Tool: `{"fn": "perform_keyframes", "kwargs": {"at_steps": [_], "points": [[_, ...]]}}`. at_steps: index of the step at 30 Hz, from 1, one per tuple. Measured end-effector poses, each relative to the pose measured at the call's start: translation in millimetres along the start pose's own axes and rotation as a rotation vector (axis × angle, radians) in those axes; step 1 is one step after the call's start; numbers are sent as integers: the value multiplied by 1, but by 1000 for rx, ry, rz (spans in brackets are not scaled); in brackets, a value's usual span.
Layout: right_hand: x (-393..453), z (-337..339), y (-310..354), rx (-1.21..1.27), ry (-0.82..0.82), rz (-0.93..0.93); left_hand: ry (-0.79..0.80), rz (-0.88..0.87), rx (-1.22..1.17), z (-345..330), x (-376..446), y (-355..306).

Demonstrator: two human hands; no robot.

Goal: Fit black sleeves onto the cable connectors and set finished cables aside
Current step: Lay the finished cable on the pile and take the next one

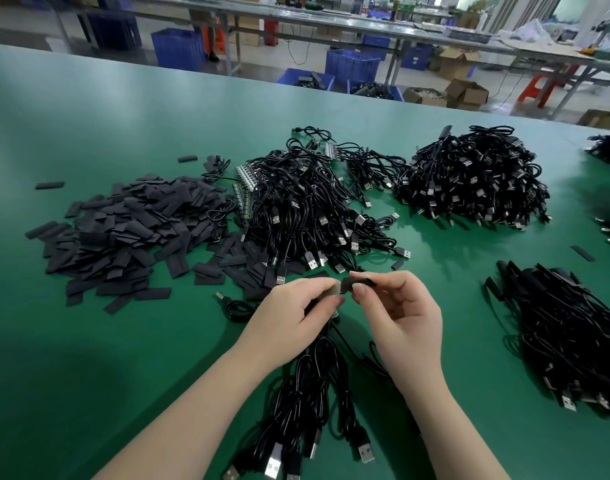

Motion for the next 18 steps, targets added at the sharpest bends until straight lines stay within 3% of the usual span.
{"fn": "perform_keyframes", "kwargs": {"at_steps": [5, 18], "points": [[1, 6, 6, 40, -51, 18, -28, 19, -25, 3, 1, 1], [0, -1, -1, -1, 34, -2, -11, -12, -14, 1, -1, 1]]}}
Point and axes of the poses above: each hand's wrist, its own x-axis towards the middle knuckle, its own z-axis out of the back of the hand, y = z × x, the point moved 9 cm from there along x, towards the middle knuckle, and after that the axes turned 12 degrees about -y, right-handed, at the moved point
